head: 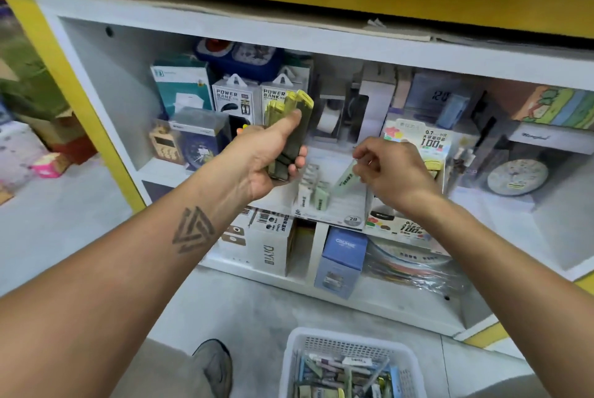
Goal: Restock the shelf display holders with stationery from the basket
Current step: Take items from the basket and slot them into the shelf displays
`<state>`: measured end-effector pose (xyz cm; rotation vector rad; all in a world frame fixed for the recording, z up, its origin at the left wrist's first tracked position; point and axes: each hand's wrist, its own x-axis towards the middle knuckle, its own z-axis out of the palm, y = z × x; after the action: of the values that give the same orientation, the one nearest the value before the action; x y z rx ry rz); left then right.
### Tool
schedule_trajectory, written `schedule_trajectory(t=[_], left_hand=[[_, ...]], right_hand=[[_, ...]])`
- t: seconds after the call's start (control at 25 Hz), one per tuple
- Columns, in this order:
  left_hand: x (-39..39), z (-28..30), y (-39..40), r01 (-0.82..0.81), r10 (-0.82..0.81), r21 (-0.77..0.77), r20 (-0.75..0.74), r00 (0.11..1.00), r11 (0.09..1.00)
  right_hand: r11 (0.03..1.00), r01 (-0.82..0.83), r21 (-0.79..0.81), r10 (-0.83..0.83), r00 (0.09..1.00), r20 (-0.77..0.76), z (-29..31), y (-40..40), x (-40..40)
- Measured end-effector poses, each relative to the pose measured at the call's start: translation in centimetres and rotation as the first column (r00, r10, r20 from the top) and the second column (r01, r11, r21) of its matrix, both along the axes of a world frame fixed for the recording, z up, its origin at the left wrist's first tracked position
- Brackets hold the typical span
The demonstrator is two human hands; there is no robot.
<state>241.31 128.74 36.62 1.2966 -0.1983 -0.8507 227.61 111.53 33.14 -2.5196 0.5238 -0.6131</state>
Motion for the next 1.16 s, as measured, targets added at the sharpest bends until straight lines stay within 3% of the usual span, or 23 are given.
schedule_trajectory(t=[0.48,0.64,0.92,1.0,1.04,1.12,1.16], left_hand=[[-0.1,0.0,0.3,-0.007,0.007,0.027,0.015,1.000,1.000],[-0.1,0.1,0.4,0.009,-0.010,0.034,0.026,1.000,0.999],[-0.6,0.2,0.3,0.033,-0.034,0.038,0.047,0.998,0.999],[-1.1,0.2,0.1,0.073,-0.076,0.042,0.059,0.995,0.996],[-1.5,0.2,-0.2,0.102,-0.105,0.049,0.062,0.993,0.994],[-2.3,0.2,-0.6,0.156,-0.160,0.058,0.066,0.985,0.986],[-2.8,0.1,-0.9,0.183,-0.187,0.061,0.073,0.980,0.981]], right_hand=[[0.998,-0.067,0.010,0.067,0.997,-0.024,-2.0,1.0,2.8],[0.991,-0.103,-0.089,0.097,0.993,-0.063,-2.1,1.0,2.8],[0.987,-0.143,-0.078,0.117,0.956,-0.269,-2.0,1.5,2.6],[0.995,-0.060,0.082,0.071,0.986,-0.149,-1.3,1.3,2.4],[0.961,-0.023,0.277,0.039,0.998,-0.053,-0.6,1.2,2.1],[0.721,-0.071,0.689,-0.041,0.989,0.145,1.0,0.9,1.2],[0.605,-0.126,0.786,-0.072,0.975,0.212,1.9,0.6,0.5]])
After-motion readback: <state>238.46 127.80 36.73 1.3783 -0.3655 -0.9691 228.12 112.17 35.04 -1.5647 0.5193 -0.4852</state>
